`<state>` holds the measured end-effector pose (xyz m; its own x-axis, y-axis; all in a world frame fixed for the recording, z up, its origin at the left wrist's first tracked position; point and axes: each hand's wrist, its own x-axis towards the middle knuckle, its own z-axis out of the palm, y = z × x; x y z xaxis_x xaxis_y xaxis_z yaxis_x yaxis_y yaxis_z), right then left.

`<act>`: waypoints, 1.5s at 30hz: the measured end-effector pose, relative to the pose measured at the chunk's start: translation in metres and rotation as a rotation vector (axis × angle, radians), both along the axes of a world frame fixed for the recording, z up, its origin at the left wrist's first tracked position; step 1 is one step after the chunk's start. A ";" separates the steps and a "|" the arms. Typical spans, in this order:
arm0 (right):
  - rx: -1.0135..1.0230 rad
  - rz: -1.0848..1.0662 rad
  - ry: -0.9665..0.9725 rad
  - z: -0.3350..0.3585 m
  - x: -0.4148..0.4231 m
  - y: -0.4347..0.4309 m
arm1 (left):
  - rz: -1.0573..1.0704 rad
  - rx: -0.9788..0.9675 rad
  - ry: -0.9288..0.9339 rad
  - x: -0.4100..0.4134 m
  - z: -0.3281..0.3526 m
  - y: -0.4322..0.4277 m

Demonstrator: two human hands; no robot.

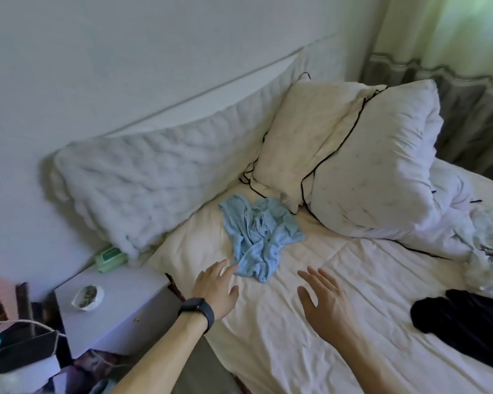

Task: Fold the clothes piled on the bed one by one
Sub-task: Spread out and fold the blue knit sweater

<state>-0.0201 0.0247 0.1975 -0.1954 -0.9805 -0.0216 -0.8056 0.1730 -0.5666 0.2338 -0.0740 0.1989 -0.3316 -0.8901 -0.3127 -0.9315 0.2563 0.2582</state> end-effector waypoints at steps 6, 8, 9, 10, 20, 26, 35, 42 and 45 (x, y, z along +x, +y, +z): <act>0.324 0.047 0.029 -0.066 0.023 -0.075 | -0.053 0.206 -0.156 0.015 -0.078 -0.080; 0.446 0.064 0.061 -0.092 0.031 -0.103 | -0.103 0.281 -0.218 0.021 -0.112 -0.115; 0.526 0.071 0.070 -0.104 0.034 -0.117 | -0.122 0.336 -0.253 0.024 -0.128 -0.132; 0.588 0.057 0.059 -0.116 0.037 -0.130 | -0.136 0.374 -0.285 0.027 -0.145 -0.149; 0.836 -0.248 -0.273 -0.261 0.077 -0.299 | -0.281 0.349 -0.421 0.068 -0.301 -0.289; 0.905 -0.513 -0.184 -0.295 0.108 -0.339 | -0.318 0.421 -0.415 0.072 -0.327 -0.295; 0.299 -0.771 -0.488 -0.133 0.049 -0.262 | -0.200 0.255 0.031 0.006 -0.189 -0.289; 0.047 -0.572 -0.385 0.054 -0.018 -0.151 | -0.719 -0.020 0.396 -0.133 0.004 -0.220; -0.043 -0.507 -0.290 0.111 -0.034 -0.091 | -0.891 0.062 0.477 -0.182 0.074 -0.155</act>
